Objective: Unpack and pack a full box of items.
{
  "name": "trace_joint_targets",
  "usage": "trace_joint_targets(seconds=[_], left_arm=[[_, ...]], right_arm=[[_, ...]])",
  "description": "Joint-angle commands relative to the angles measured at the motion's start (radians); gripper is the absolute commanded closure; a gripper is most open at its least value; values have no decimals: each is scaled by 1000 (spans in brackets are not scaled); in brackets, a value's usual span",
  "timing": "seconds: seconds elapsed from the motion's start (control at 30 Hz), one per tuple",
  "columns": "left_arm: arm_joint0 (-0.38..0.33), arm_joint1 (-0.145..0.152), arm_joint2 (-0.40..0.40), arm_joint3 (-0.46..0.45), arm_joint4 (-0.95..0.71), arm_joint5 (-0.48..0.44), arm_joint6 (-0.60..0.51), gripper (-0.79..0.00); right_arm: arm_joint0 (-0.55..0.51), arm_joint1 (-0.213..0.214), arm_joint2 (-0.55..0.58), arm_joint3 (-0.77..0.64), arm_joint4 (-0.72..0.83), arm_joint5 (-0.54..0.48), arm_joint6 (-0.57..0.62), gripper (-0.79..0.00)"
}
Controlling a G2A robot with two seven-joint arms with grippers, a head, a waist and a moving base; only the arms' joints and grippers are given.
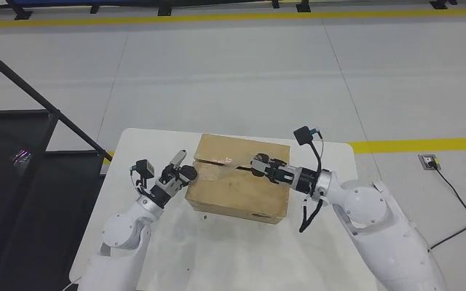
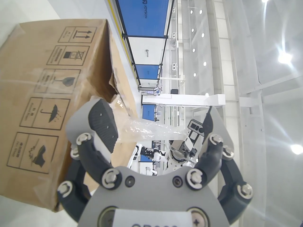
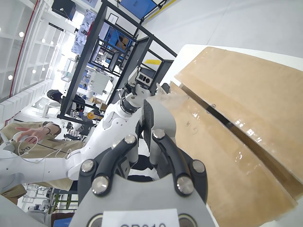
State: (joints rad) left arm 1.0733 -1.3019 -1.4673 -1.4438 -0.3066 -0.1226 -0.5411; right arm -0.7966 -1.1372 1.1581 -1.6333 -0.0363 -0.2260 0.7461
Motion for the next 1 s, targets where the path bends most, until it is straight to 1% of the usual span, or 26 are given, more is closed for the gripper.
trace_joint_targets(seconds=[0.0, 0.13, 0.23, 0.33, 0.43, 0.53, 0.6, 0.67, 0.8, 0.9, 0.97], left_arm=[[2, 1, 2, -1, 3, 3, 0, -785], [4, 2, 8, -3, 7, 9, 6, -785], [5, 3, 9, -7, 3, 6, 12, -785], [18, 4, -8, -31, -31, -14, 21, -785], [46, 10, -53, -78, -88, -30, 3, -785], [73, 17, -124, -112, -147, -43, 7, -785], [87, 21, -155, -115, -146, -47, 24, -785], [95, 25, -169, -104, -131, -43, 32, -785], [106, 29, -157, -72, -75, -41, 23, -785], [108, 29, -124, -53, -22, -54, 27, -785], [101, 27, -96, -46, 21, -72, 50, -785]], right_arm=[[-9, 1, 6, -10, -5, -24, -10, 0], [-26, 3, 11, -30, -20, -54, -16, 0], [-29, 4, 10, -37, -29, -50, -15, 0], [-28, 3, 9, -42, -29, -44, -21, 0], [-31, 2, 13, -47, -25, -42, -34, 0], [-33, 2, 17, -52, -21, -33, -42, 0], [-32, 2, 18, -54, -18, -31, -46, 0], [-28, 1, 16, -53, -14, -28, -47, 0], [-14, -2, 6, -44, -9, -23, -45, 0], [-2, -5, -3, -38, -8, -18, -43, 0], [5, -6, -8, -33, -6, -15, -41, 0]])
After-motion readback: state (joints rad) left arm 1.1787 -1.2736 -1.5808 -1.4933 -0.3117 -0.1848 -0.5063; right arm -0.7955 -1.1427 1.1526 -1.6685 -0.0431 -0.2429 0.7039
